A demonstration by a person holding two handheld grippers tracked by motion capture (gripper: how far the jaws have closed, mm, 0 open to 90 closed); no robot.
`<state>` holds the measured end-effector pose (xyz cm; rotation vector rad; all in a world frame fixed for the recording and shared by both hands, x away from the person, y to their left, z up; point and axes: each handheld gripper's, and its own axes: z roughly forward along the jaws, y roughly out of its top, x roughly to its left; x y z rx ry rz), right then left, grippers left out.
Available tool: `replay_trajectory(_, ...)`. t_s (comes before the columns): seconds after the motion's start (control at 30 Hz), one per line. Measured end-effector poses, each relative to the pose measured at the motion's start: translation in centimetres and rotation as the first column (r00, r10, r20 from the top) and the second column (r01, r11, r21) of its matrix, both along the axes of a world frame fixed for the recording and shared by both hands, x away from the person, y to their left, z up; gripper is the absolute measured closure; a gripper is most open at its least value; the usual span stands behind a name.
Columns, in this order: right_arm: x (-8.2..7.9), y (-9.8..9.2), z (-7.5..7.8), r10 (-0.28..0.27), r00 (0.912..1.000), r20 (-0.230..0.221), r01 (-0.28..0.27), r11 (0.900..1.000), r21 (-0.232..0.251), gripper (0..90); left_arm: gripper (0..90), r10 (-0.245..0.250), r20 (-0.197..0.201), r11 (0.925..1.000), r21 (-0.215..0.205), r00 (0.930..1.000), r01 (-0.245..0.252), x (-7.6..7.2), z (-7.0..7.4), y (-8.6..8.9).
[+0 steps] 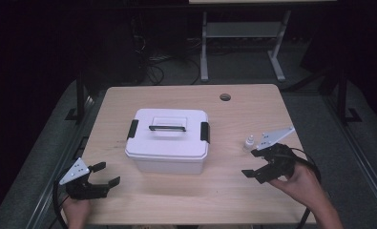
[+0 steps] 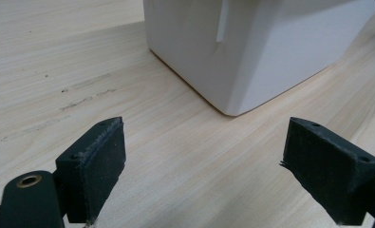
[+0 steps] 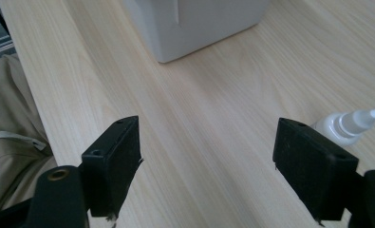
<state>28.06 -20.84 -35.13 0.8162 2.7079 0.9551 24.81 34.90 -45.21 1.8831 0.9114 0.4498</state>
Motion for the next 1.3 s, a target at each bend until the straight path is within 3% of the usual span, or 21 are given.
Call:
replay_trajectory(0.13,0.5,0.5,0.5,-0.006,0.9998,-0.02,0.006,1.0,-0.002,25.9,13.1,0.002,0.003,1.0,0.001,1.0,-0.002,0.0,0.0,0.1)
replay_trajectory(0.47,1.4,1.6,1.6,0.029,0.9996,0.006,-0.028,0.999,-0.034,29.2,13.1,0.004,0.007,1.0,-0.004,1.0,-0.004,0.0,0.1,0.1)
replay_trajectory(0.8,2.3,3.3,2.9,0.068,0.9976,0.004,-0.068,0.996,-0.06,30.6,13.1,0.001,0.008,1.0,-0.005,1.0,-0.001,0.0,0.1,0.1)
replay_trajectory(1.3,3.6,5.6,4.5,0.116,0.9932,0.008,-0.115,0.991,-0.065,31.2,13.1,-0.004,0.006,0.9999,-0.011,1.0,0.004,0.0,0.0,0.0)
